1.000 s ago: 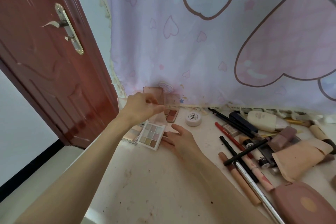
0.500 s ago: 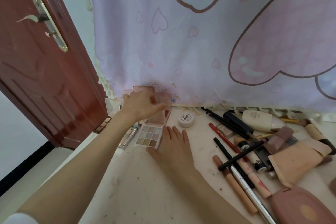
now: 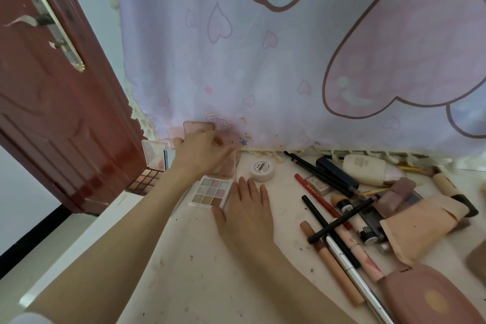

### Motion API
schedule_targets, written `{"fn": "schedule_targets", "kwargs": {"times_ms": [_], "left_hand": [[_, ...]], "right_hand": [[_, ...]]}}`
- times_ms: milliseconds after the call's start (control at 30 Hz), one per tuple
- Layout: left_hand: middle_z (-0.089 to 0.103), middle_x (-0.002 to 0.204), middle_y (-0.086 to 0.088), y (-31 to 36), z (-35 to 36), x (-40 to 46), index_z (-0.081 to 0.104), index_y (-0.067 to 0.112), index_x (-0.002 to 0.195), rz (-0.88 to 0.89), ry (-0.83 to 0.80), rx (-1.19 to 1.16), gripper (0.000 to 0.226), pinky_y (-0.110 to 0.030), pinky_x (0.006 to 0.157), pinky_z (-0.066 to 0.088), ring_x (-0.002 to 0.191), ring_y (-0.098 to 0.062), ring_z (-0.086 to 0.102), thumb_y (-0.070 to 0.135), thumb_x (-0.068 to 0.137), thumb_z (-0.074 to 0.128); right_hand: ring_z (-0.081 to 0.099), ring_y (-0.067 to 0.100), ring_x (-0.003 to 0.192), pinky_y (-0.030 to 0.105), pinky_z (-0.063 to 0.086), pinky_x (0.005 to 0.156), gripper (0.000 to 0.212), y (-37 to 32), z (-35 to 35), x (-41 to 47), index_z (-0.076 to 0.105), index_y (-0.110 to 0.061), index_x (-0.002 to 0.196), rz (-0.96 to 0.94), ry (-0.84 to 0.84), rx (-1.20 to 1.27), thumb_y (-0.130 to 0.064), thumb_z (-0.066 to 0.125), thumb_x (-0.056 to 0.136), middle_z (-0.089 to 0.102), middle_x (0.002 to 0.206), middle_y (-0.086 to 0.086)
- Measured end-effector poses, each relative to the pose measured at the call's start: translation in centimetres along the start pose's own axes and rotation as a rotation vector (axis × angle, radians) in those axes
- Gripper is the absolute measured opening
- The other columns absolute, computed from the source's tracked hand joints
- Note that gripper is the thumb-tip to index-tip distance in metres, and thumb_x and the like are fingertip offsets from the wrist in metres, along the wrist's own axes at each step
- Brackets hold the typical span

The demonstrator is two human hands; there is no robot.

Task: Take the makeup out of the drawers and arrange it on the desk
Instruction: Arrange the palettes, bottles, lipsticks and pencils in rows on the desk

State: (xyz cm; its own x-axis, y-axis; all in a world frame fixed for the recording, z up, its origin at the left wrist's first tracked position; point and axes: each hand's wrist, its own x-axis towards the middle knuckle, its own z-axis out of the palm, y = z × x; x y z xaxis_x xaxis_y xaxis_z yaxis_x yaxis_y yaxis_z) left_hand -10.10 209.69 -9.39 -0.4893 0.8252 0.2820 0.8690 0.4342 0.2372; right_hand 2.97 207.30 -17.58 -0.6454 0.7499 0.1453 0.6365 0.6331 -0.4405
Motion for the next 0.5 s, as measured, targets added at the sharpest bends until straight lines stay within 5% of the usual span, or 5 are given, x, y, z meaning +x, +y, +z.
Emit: {"fn": "schedule_targets", "kwargs": {"times_ms": [267,500], "left_hand": [[0.043,0.14,-0.001,-1.1,-0.6,-2.6,0.045,0.028,0.135,0.125,-0.109,0.053,0.041,-0.045,0.1,0.027,0.128,-0.025,0.034,0.038,0.096,0.038],[0.048,0.133,-0.006,0.5,-0.8,-9.3,0.053,0.012,0.128,0.254,0.01,-0.235,0.036,-0.038,0.103,0.034,0.124,-0.024,0.042,0.011,0.093,0.046]], "right_hand": [[0.004,0.023,0.145,0.039,-0.004,0.117,0.062,0.0,-0.7,-0.5,0.014,-0.004,0.148,0.001,-0.044,0.0,-0.041,0.027,0.099,0.012,0.156,0.012],[0.025,0.019,0.136,0.031,0.026,0.108,0.041,1.5,-5.3,-2.8,0.032,-0.011,0.141,-0.017,0.005,0.174,-0.02,0.031,0.101,0.029,0.149,0.006]]}}
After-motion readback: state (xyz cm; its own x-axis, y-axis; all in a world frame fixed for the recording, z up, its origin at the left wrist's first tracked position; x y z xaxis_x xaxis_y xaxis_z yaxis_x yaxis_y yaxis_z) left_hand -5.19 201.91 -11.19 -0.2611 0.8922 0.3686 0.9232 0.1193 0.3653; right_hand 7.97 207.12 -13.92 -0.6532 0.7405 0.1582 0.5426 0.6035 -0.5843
